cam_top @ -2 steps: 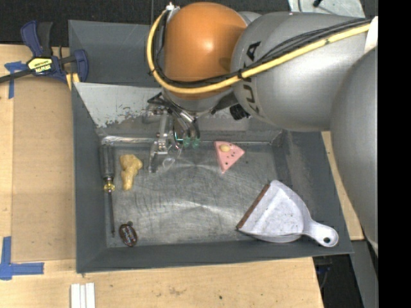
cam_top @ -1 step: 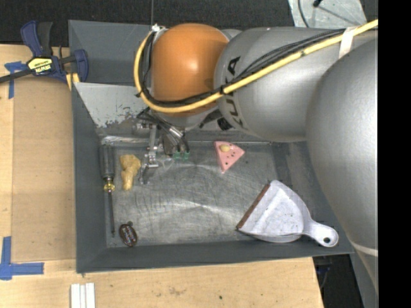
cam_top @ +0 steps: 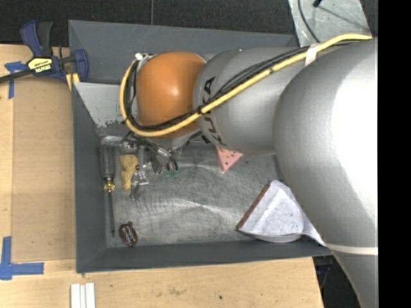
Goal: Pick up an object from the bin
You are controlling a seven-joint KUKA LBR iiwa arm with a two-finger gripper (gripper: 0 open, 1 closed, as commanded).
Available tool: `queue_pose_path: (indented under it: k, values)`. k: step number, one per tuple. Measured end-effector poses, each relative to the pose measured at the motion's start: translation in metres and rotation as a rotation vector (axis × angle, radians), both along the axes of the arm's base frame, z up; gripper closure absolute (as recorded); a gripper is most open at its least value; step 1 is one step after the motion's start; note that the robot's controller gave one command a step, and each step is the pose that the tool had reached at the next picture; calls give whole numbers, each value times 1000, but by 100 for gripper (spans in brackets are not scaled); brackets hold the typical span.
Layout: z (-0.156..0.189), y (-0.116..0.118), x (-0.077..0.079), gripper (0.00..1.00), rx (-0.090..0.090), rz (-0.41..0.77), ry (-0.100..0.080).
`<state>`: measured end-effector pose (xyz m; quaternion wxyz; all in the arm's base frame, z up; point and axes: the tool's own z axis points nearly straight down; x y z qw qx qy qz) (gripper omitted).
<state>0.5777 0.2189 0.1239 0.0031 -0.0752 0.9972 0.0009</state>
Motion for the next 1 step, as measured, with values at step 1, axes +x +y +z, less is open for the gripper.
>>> queue_pose_path:
  k: [1]
  values:
    - [-49, 0, 43, 100, -2, 116, -6]
